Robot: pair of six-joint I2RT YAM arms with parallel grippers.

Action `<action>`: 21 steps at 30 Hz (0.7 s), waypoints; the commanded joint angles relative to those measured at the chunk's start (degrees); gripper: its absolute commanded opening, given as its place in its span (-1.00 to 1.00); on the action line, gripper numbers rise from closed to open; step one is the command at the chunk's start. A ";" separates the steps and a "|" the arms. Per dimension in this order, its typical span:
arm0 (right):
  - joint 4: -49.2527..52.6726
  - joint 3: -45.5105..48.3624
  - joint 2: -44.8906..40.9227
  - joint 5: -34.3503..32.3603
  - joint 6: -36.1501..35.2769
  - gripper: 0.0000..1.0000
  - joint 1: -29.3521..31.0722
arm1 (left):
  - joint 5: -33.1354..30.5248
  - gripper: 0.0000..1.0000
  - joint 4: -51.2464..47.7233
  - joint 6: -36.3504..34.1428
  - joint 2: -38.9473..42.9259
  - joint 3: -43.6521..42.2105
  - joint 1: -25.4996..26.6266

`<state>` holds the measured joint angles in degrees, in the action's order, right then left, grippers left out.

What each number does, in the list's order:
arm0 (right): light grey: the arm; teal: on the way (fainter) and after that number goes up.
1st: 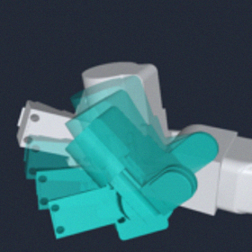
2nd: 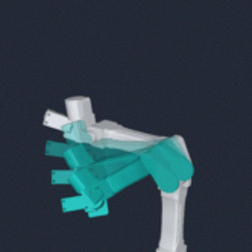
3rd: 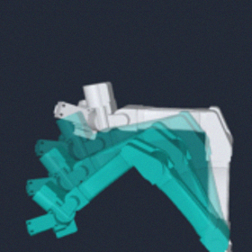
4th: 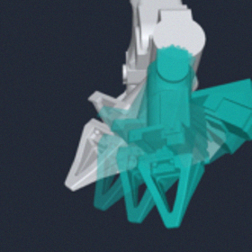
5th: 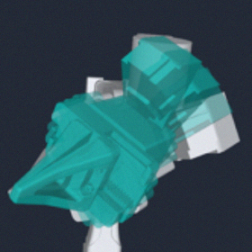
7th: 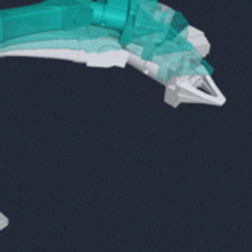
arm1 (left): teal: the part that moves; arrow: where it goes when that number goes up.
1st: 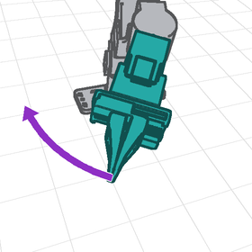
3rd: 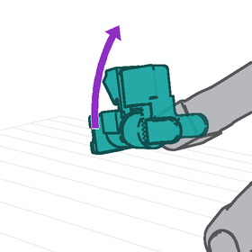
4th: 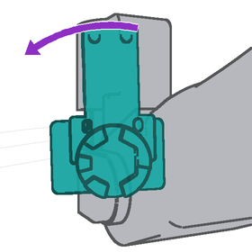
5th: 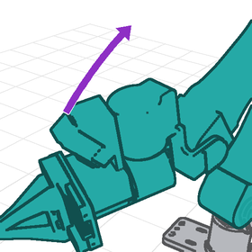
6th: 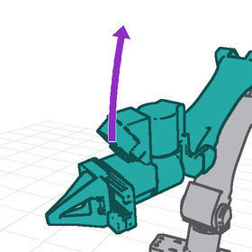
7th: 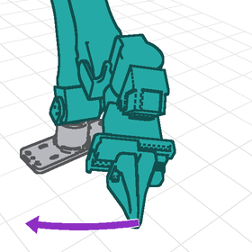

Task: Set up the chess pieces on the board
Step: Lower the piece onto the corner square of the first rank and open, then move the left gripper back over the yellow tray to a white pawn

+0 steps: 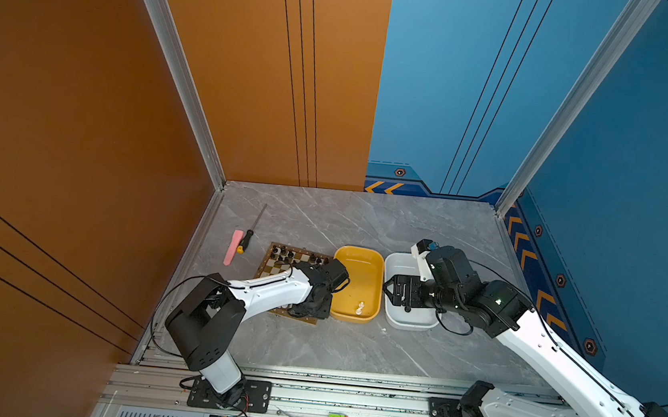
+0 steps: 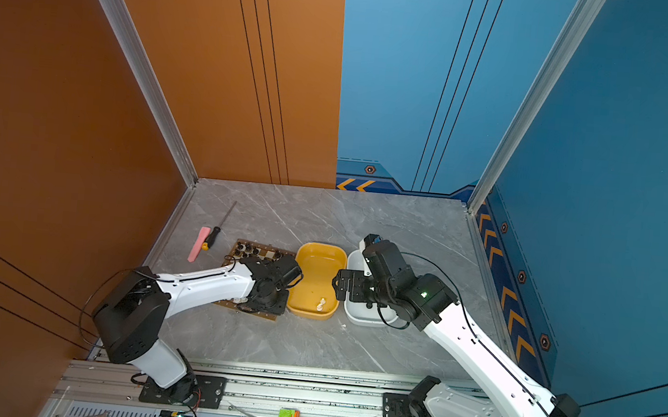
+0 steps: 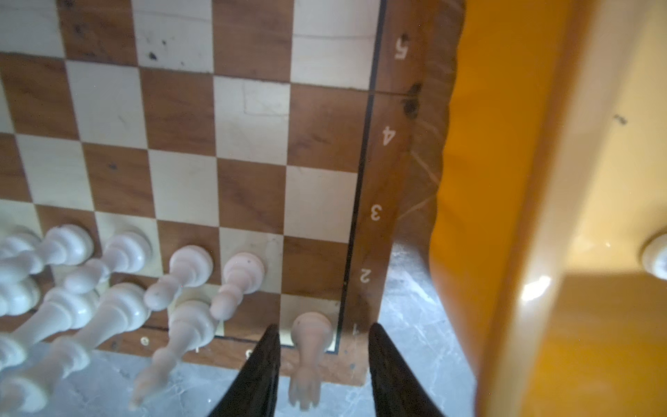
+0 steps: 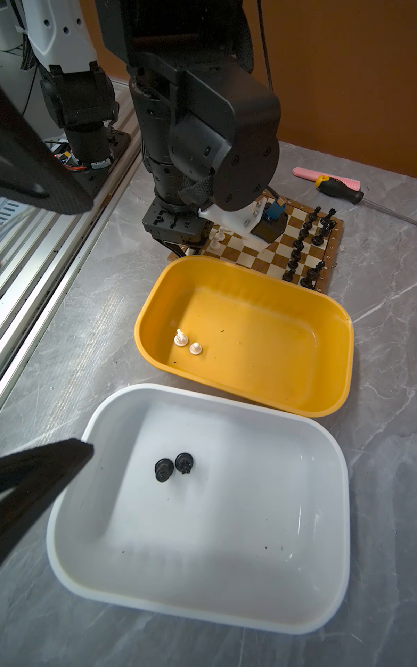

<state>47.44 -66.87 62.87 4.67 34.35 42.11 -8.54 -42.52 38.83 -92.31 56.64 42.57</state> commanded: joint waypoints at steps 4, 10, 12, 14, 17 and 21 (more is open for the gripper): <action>0.64 -0.63 -0.23 -0.31 -1.20 0.99 -0.36 | -1.65 -0.10 -3.49 0.24 2.85 0.72 -0.72; 0.64 -1.11 0.41 0.35 -2.17 0.99 -1.10 | -2.16 -0.07 -7.71 0.12 5.58 1.98 -1.04; 0.64 -1.07 0.48 0.60 -2.44 0.99 -1.50 | -2.45 -0.05 -8.51 0.13 6.93 4.34 -1.27; 0.64 -1.23 0.43 0.89 -2.68 0.99 -1.50 | -2.53 -0.05 -9.38 -0.36 7.53 6.18 -1.57; 0.63 -1.64 0.89 1.48 -3.14 0.99 -3.94 | -2.49 -0.03 -10.43 -1.83 6.76 11.24 -1.80; 0.79 -2.71 1.70 2.18 -3.76 0.99 -5.77 | -1.39 -0.04 -11.27 -4.24 1.94 19.89 -1.01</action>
<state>47.46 -67.48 63.92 5.96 32.14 37.21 -9.82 -51.86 37.15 -87.55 71.96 41.25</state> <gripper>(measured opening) 0.996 0.481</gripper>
